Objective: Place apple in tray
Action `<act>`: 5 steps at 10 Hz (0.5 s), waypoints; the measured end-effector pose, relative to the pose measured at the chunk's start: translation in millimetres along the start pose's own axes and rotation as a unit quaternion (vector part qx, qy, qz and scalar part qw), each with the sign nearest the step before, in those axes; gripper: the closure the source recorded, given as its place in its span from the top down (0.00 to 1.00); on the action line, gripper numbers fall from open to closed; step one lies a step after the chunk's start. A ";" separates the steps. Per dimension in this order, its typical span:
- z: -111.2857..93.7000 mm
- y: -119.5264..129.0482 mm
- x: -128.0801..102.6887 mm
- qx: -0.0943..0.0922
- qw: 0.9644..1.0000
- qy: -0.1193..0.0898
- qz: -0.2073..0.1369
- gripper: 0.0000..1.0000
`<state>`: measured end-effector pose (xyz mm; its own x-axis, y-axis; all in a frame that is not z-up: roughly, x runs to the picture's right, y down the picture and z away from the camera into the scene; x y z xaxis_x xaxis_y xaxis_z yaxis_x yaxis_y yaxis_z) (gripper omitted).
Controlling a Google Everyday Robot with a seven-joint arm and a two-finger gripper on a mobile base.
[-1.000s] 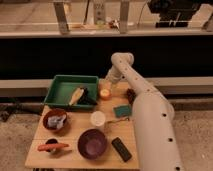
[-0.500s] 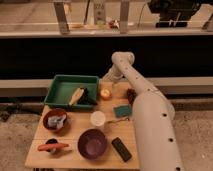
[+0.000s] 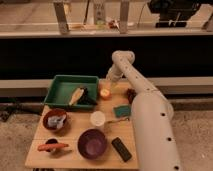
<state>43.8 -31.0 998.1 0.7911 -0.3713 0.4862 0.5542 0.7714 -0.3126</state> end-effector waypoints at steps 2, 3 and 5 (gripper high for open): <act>-8.7 3.9 0.2 -0.003 1.000 0.008 0.001 0.80; -15.6 3.7 -2.3 -0.004 1.000 0.009 -0.002 0.80; -25.4 7.2 -12.3 -0.014 1.000 0.007 -0.012 0.80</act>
<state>44.6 -34.0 969.1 0.7804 -0.3973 0.4828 0.5806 0.7471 -0.3237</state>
